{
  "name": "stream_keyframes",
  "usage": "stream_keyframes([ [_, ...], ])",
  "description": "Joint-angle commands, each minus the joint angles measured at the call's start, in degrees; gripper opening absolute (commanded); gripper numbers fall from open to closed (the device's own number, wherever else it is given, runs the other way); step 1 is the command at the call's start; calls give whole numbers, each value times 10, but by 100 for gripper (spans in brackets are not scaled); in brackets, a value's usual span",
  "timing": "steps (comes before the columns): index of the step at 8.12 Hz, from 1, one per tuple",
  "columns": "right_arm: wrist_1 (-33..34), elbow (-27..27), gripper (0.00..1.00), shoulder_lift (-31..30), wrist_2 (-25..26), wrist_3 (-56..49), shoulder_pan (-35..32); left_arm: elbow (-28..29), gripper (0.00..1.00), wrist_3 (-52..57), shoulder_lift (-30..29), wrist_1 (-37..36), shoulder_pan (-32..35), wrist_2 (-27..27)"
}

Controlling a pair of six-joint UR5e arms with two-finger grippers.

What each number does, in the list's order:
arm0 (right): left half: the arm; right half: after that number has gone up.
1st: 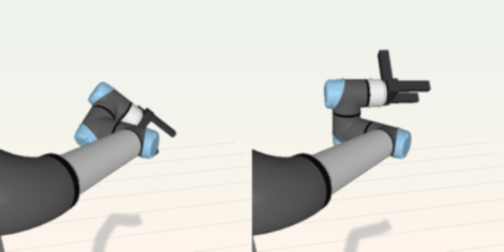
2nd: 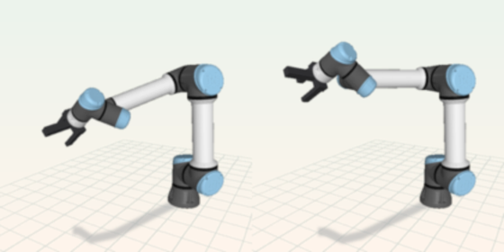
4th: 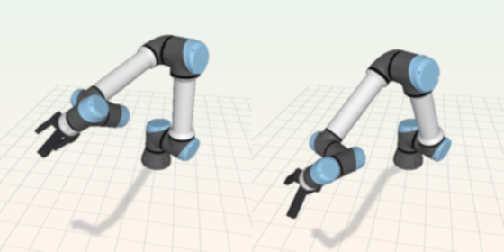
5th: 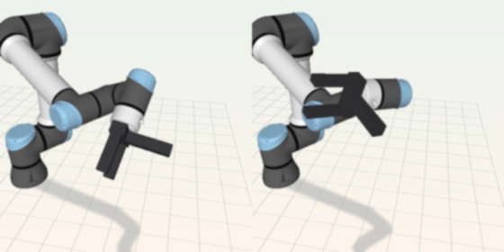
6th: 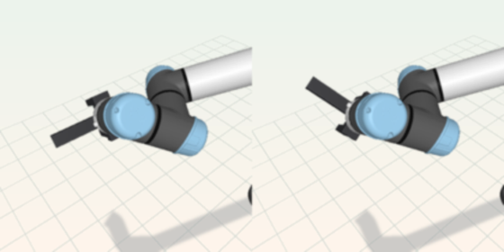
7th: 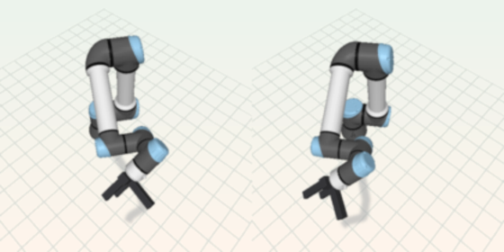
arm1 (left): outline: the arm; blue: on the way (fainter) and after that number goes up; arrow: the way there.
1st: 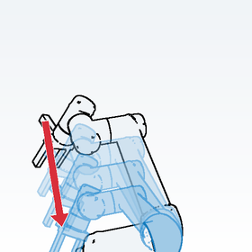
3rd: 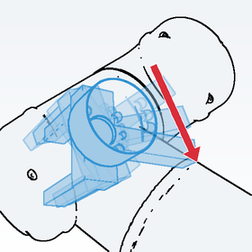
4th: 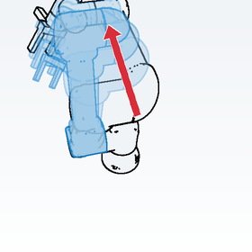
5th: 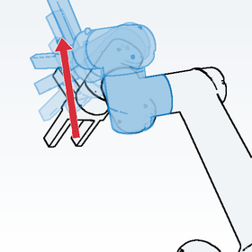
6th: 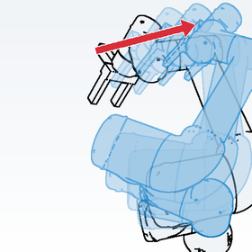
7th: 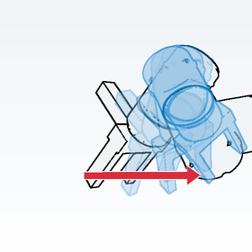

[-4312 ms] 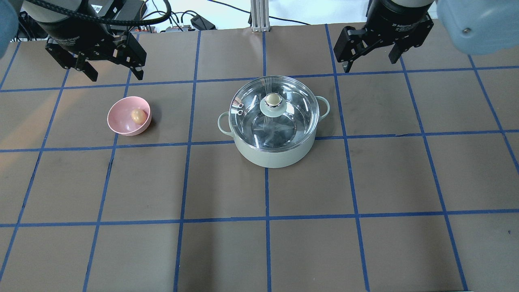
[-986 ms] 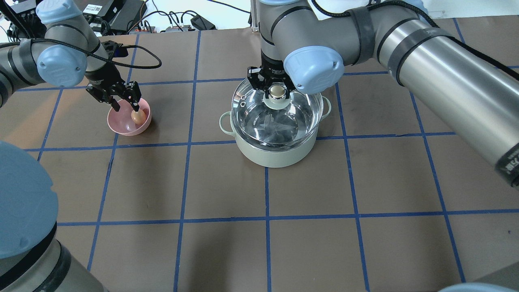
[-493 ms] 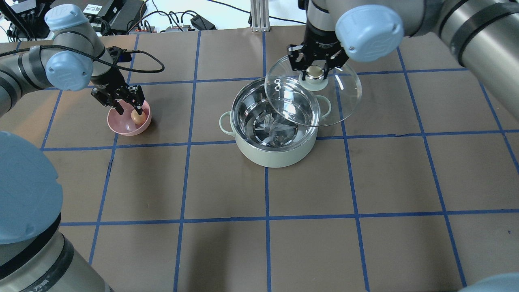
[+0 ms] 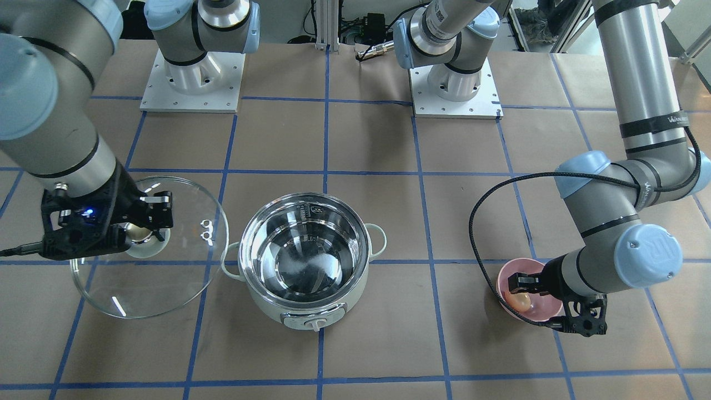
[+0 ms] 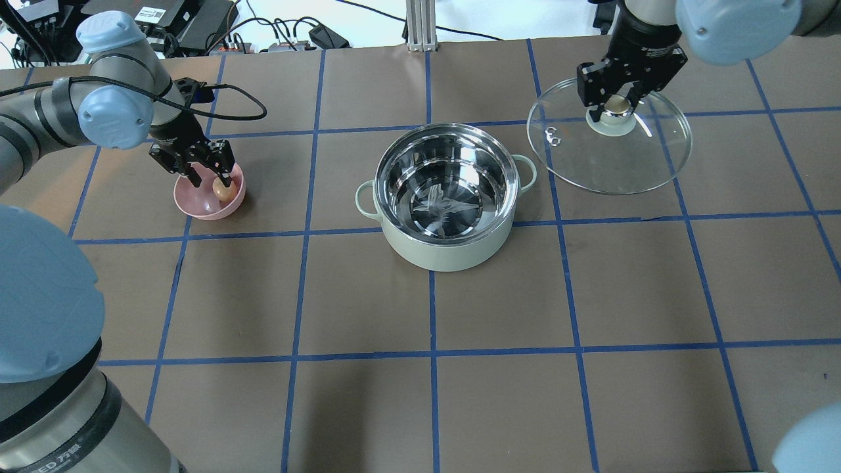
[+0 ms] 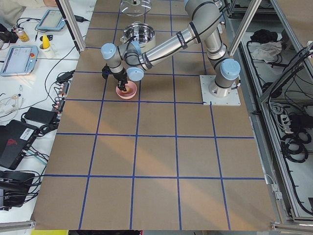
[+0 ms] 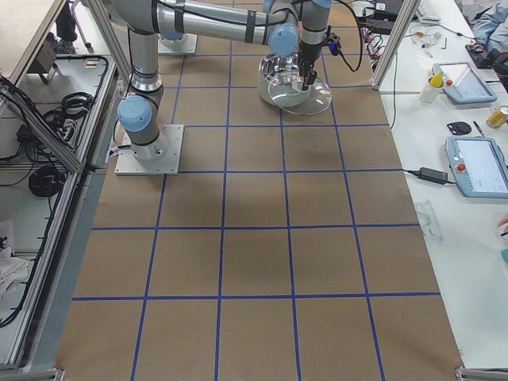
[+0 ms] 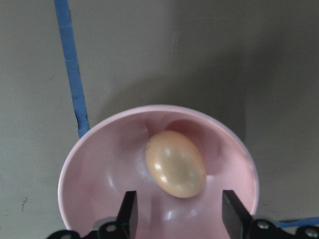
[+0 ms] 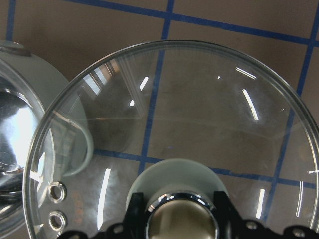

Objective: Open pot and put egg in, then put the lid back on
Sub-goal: 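Lift the glass lid with right gripper while left gripper closes on egg, then hold lid beside pot with right gripper while left gripper grips egg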

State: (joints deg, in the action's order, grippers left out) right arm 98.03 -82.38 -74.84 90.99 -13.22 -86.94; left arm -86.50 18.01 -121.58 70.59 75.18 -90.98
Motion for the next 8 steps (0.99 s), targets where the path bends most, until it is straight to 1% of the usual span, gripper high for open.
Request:
stream_keyframes([
  [1, -3, -21, 2, -3, 9, -60, 35, 0, 66, 3, -9, -1, -2, 1],
  [8, -3, -24, 1, -3, 4, -61, 35, -1, 65, 1, -23, -1, -3, 1],
])
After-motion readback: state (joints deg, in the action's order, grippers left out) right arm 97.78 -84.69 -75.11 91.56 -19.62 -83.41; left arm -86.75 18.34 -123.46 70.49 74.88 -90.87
